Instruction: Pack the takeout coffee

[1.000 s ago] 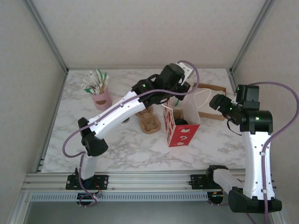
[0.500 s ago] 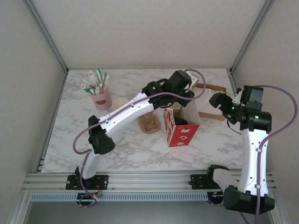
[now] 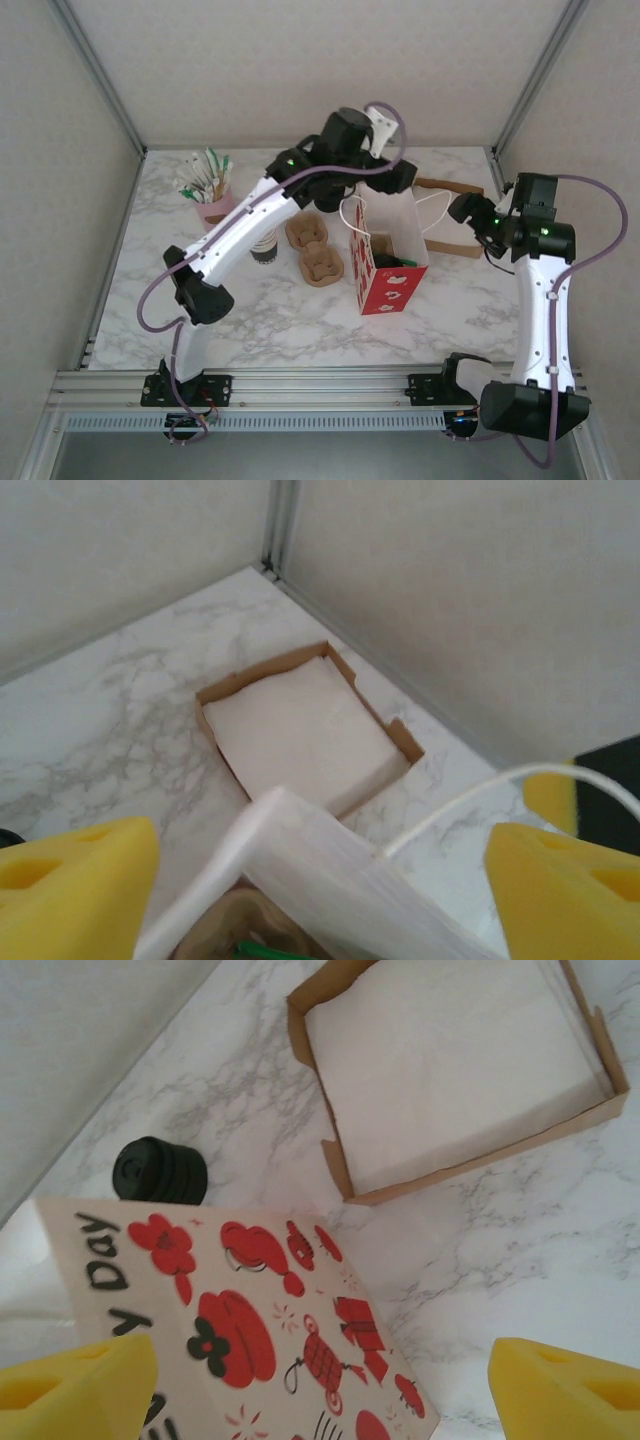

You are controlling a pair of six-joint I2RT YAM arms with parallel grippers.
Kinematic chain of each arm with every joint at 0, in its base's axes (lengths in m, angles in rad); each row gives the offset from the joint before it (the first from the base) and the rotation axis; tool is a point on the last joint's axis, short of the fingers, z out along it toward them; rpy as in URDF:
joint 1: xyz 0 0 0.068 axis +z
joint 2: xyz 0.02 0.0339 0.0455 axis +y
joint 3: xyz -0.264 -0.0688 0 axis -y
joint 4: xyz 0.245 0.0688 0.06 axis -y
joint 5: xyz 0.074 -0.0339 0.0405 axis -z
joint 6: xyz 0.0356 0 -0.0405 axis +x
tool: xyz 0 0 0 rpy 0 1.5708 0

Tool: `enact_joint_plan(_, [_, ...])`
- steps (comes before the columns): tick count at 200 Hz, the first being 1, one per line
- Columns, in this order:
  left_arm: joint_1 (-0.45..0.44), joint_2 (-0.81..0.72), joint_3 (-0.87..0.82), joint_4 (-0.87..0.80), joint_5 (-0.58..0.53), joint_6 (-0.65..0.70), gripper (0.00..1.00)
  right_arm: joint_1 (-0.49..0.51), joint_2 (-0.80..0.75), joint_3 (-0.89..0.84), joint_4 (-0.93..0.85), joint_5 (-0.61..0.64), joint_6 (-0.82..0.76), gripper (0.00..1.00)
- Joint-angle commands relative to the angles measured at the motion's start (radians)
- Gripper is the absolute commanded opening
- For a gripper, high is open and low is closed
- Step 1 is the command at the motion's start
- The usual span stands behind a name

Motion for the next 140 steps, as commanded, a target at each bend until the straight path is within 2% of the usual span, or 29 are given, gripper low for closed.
enact_joint_plan(1, [0.074,-0.043,0.028,0.075,0.118,-0.048,0.92,-0.010,0.039,0.050,0.038,0.045,-0.017,0.86])
enact_joint_plan(16, [0.117,-0.030,0.028,0.097,0.154,-0.076,0.99,-0.013,0.073,0.070,0.049,0.050,-0.023,0.86])
enact_joint_plan(58, [0.231,0.025,0.021,0.158,0.269,-0.173,1.00,-0.014,0.189,0.135,0.063,0.066,-0.036,0.87])
enact_joint_plan(101, [0.335,0.157,0.035,0.262,0.414,-0.297,1.00,-0.015,0.395,0.262,0.068,0.072,-0.051,0.85])
enact_joint_plan(140, [0.364,0.320,0.112,0.255,0.443,-0.306,1.00,0.008,0.579,0.395,0.039,0.047,-0.076,0.81])
